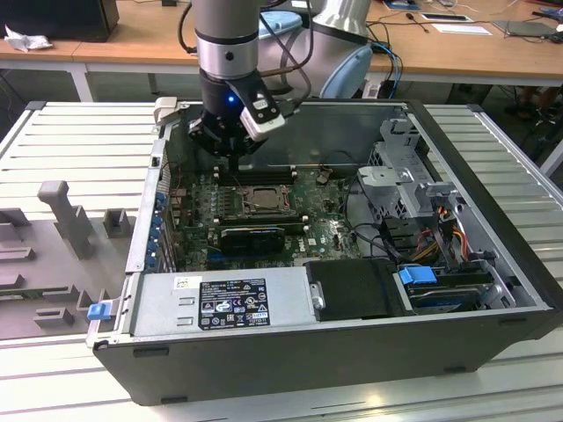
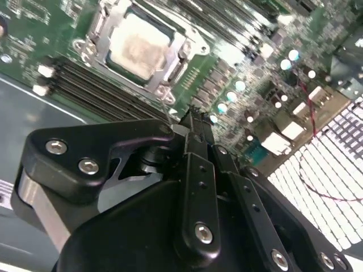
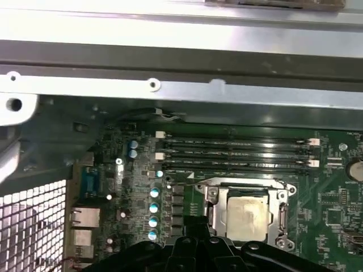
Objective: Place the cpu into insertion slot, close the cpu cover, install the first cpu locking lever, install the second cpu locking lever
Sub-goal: 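Install the first cpu locking lever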
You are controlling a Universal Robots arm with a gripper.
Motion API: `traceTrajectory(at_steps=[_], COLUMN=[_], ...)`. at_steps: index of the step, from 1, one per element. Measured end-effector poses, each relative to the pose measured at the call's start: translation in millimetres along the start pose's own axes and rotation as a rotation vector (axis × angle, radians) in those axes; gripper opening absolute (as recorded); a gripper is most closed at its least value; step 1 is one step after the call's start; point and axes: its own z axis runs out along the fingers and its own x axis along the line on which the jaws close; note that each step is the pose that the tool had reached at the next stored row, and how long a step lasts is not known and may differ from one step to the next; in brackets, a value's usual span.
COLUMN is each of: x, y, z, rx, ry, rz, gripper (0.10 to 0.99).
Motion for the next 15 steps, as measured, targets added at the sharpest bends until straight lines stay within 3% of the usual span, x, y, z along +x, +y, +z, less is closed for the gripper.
traceTrajectory(at_steps=[3, 15], x=[9.8, 24.1], y=[0.3, 8.2], z=[1.2, 5.8], rx=[-0.001, -0.002], ry=[-0.0001, -0.0001], rz=[0.000, 0.000], gripper=[0.106, 0.106])
